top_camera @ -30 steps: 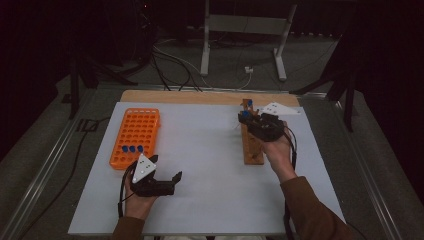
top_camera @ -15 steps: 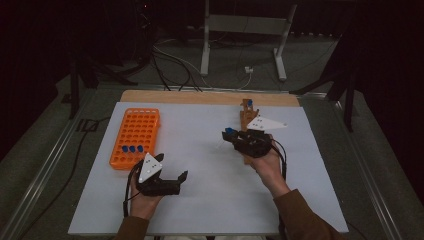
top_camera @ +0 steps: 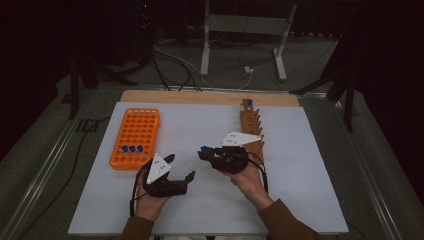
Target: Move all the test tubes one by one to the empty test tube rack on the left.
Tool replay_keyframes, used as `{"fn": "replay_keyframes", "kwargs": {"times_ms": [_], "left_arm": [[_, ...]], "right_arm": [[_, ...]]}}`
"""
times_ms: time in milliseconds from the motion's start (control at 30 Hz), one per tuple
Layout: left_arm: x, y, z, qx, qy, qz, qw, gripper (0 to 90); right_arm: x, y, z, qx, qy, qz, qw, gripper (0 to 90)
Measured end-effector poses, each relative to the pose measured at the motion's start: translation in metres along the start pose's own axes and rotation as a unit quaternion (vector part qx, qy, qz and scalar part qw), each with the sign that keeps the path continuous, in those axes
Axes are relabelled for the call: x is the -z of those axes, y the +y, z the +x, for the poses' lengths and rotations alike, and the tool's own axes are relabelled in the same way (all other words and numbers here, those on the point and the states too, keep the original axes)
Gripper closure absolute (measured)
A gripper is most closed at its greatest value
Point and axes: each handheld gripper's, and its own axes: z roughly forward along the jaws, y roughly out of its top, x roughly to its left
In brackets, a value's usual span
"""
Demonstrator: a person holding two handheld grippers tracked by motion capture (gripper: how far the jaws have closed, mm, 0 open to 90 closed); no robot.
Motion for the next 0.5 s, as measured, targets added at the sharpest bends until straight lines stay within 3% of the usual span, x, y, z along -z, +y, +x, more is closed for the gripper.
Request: {"fn": "replay_keyframes", "kwargs": {"times_ms": [67,267,500], "left_arm": [[0.000,0.000,-0.002,-0.005,-0.003,0.001,1.0000,19.4],[0.002,0.003,-0.007,-0.028,-0.007,-0.006,0.9996,41.8],[0.002,0.004,-0.010,-0.040,-0.018,-0.006,0.9990,64.7]], "right_arm": [[-0.004,0.000,0.006,0.004,0.008,0.003,1.0000,76.5],[-0.013,-0.001,0.017,0.011,0.023,0.012,0.9996,76.5],[-0.018,-0.003,0.023,0.000,0.041,0.009,0.9991,76.5]]}}
